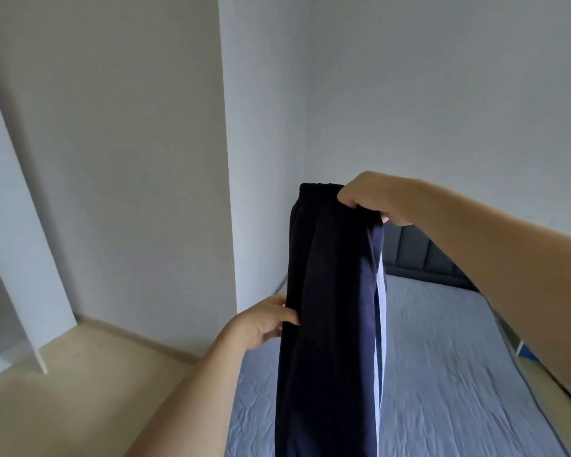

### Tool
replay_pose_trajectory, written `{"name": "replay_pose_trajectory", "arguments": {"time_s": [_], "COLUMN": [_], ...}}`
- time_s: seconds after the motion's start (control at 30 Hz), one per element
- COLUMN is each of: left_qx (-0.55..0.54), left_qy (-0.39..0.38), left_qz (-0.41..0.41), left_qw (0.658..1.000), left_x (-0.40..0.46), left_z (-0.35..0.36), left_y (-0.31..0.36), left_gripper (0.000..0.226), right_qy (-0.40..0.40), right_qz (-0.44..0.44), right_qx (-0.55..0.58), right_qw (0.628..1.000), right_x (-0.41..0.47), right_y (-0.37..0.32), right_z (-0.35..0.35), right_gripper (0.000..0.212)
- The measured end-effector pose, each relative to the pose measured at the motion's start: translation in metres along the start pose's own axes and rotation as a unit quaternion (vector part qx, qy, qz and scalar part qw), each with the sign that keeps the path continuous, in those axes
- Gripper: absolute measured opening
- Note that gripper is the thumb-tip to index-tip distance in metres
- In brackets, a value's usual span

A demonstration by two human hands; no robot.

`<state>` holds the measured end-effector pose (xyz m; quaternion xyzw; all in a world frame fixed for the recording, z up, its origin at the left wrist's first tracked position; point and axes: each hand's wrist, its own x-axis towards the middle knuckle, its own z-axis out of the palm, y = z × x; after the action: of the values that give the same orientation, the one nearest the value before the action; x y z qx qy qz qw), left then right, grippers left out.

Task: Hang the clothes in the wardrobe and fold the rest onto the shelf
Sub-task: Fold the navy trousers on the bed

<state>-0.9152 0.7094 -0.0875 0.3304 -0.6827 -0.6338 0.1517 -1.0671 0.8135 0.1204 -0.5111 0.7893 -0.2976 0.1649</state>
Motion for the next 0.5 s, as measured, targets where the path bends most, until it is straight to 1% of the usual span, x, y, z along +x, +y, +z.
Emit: {"name": "replay_pose_trajectory", "arguments": {"time_s": [0.07, 0.13, 0.23, 0.3, 0.4, 0.43, 0.5], "left_qx": [-0.029, -0.042, -0.031, -0.007, 0.069, 0.101, 0.165], "left_qy": [0.037, 0.102, 0.217, 0.266, 0.276, 0.267, 0.245], "left_qz": [-0.004, 0.019, 0.029, 0.039, 0.053, 0.054, 0.042], "left_qw": [0.999, 0.994, 0.975, 0.963, 0.957, 0.957, 0.954], "left_x": [0.001, 0.002, 0.007, 0.010, 0.016, 0.019, 0.030], "left_z": [0.001, -0.007, -0.029, -0.042, -0.048, -0.045, -0.037], "left_y": [-0.022, -0.030, -0.025, -0.016, 0.002, 0.010, 0.020], "left_gripper": [0.030, 0.029, 0.023, 0.019, 0.012, 0.011, 0.008], "right_qy": [-0.021, -0.064, -0.139, -0.175, -0.210, -0.212, -0.195], "right_qz": [0.016, 0.036, 0.057, 0.040, -0.001, -0.006, 0.009], "right_qx": [0.091, 0.180, 0.338, 0.422, 0.530, 0.554, 0.585], "right_qw": [0.996, 0.981, 0.929, 0.888, 0.822, 0.805, 0.787], "right_x": [0.001, 0.002, 0.001, 0.001, 0.001, 0.002, 0.006], "right_y": [0.000, 0.005, 0.019, 0.030, 0.054, 0.065, 0.095], "right_z": [0.016, 0.031, 0.046, 0.053, 0.063, 0.065, 0.064], "right_gripper": [0.025, 0.027, 0.017, 0.014, 0.022, 0.027, 0.047]}}
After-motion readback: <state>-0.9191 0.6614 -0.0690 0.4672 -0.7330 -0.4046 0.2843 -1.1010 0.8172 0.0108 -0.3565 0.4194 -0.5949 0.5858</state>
